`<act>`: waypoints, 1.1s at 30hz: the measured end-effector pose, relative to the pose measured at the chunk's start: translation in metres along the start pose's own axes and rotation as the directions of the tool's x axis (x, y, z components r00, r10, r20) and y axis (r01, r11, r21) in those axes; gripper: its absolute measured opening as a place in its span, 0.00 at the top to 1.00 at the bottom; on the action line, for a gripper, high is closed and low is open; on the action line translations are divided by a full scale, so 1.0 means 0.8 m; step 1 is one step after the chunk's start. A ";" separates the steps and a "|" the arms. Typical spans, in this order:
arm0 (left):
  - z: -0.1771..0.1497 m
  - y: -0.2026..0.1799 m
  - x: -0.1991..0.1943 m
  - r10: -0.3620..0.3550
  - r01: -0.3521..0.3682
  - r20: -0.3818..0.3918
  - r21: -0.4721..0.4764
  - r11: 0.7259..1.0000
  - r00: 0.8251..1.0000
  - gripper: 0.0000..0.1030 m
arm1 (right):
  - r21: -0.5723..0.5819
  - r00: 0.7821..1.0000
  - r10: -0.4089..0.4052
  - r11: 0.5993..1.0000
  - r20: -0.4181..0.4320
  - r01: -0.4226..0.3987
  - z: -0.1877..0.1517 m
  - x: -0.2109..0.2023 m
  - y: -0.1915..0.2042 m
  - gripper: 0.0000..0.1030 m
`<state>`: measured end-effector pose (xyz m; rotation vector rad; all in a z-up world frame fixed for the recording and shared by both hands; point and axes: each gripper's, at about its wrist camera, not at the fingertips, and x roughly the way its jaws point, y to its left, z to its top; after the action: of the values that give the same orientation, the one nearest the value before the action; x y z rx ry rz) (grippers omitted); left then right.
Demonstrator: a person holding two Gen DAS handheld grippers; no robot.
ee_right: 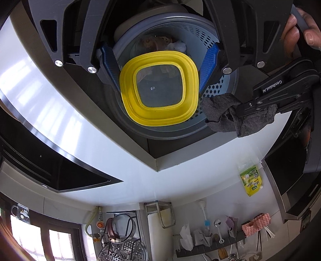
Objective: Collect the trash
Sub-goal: 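Carry the grey towel and yellow lid over the grey bin with both tools, then open both tools to drop the towel and lid into the bin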
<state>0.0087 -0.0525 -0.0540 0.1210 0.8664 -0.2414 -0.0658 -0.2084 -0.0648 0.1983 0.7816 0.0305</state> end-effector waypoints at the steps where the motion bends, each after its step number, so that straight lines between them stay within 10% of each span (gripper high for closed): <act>1: -0.002 -0.001 0.002 -0.001 0.001 -0.005 -0.001 1.000 1.000 0.72 | -0.005 1.000 -0.005 1.000 -0.001 0.005 -0.001 0.002 0.001 0.34; 23: -0.012 0.006 0.018 -0.011 0.010 -0.042 -0.026 1.000 0.999 0.69 | -0.028 0.999 -0.042 0.999 -0.013 0.041 -0.008 0.021 0.011 0.33; 28: -0.013 0.008 0.012 -0.006 0.005 -0.023 -0.032 0.999 1.000 0.43 | -0.001 0.999 -0.038 0.999 0.012 0.038 -0.006 0.014 0.003 0.22; 33: -0.013 0.006 0.006 0.004 -0.004 -0.005 -0.030 1.000 1.000 0.40 | 0.003 0.999 -0.043 0.999 0.024 0.043 -0.006 0.010 0.003 0.22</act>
<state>0.0055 -0.0462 -0.0639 0.0956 0.8746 -0.2244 -0.0634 -0.2044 -0.0729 0.1835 0.7614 -0.0133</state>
